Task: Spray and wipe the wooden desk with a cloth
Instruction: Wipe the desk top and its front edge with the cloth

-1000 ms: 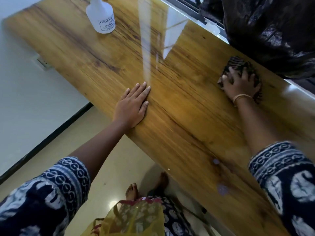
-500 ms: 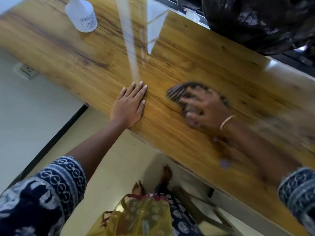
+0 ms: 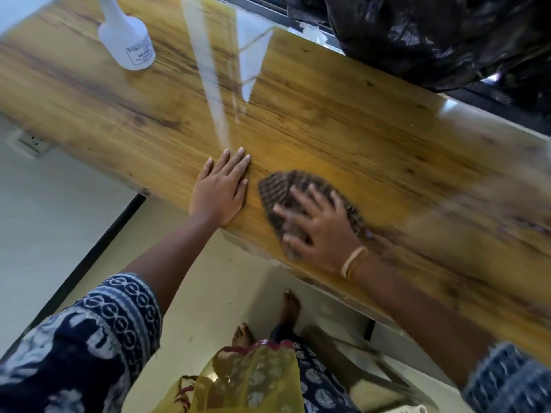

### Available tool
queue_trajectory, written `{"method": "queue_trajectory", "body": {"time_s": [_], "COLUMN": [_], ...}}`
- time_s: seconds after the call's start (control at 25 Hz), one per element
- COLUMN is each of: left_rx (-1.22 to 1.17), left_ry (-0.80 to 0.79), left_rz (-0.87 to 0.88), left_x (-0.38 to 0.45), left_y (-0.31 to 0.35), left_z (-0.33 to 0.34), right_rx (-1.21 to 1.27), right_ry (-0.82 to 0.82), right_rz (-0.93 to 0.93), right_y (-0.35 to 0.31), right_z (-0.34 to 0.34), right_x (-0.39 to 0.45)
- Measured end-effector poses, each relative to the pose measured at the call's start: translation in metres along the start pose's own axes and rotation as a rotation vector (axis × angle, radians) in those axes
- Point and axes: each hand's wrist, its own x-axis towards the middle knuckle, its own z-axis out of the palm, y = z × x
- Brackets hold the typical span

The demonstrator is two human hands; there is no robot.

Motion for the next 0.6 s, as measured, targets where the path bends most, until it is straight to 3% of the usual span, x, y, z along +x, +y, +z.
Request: {"method": "queue_trajectory", "body": {"time_s": [0.12, 0.2, 0.28, 0.36, 0.48, 0.52, 0.6], "left_rx": [-0.003, -0.006, -0.004, -0.006, -0.007, -0.015, -0.029], "left_ry": [0.000, 0.006, 0.010, 0.017, 0.022, 0.026, 0.029], "left_rz": [0.104, 0.125, 0.129, 0.136, 0.132, 0.125, 0.113], "left_x": [-0.002, -0.001, -0.001, -0.001, -0.002, -0.001, 0.001], "left_y": [-0.001, -0.001, 0.001, 0.004, 0.008, 0.009, 0.011], "left_z": [-0.001, 0.000, 0.001, 0.002, 0.005, 0.006, 0.005], "right_rx": [-0.015, 0.003, 0.009, -0.012, 0.059, 0.065, 0.025], "right_ry": [-0.083, -0.083, 0.002, 0.091, 0.042, 0.038, 0.064], "right_rz": [-0.297, -0.324, -0.075, 0.295, 0.733, 0.761, 0.621], "right_y": [-0.005, 0.040, 0.101, 0.165, 0.195, 0.183, 0.141], "right_z": [0.003, -0.006, -0.012, -0.021, -0.032, -0.032, -0.027], "right_x": [-0.043, -0.030, -0.006, 0.016, 0.036, 0.040, 0.038]}}
